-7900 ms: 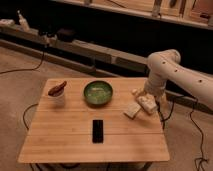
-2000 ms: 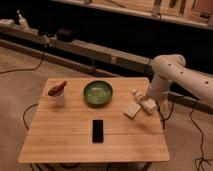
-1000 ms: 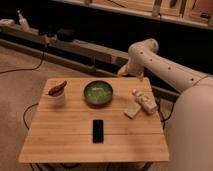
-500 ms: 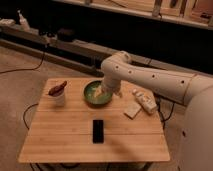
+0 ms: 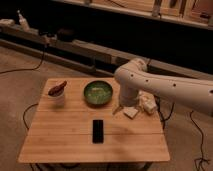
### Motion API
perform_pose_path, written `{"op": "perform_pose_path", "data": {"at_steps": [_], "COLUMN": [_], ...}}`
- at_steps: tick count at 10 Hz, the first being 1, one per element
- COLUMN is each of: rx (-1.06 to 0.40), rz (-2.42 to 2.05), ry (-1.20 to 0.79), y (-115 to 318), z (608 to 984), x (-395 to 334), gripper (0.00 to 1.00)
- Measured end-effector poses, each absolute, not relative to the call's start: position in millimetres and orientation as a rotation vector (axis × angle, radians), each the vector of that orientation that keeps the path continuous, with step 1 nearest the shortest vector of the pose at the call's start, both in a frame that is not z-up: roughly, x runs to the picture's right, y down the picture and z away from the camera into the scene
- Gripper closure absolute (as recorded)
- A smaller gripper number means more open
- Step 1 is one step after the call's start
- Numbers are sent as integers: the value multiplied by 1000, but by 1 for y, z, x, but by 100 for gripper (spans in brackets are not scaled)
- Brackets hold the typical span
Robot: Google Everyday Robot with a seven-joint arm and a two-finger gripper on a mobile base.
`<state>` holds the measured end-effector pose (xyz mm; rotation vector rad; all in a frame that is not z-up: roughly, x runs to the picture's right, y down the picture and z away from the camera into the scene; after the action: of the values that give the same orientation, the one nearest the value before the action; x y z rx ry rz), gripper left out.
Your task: Move the arm in a circular motion
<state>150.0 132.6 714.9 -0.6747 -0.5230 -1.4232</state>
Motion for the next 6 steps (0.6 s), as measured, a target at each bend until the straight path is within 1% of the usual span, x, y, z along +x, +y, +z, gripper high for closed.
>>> {"op": "perform_pose_path", "data": {"at_steps": [3, 6], "rx": [-719, -655], "rz": [-1211, -1007], "ry": [-477, -430], "y": [136, 98], "z": [721, 752], "x": [213, 279], "gripper": [20, 20]}}
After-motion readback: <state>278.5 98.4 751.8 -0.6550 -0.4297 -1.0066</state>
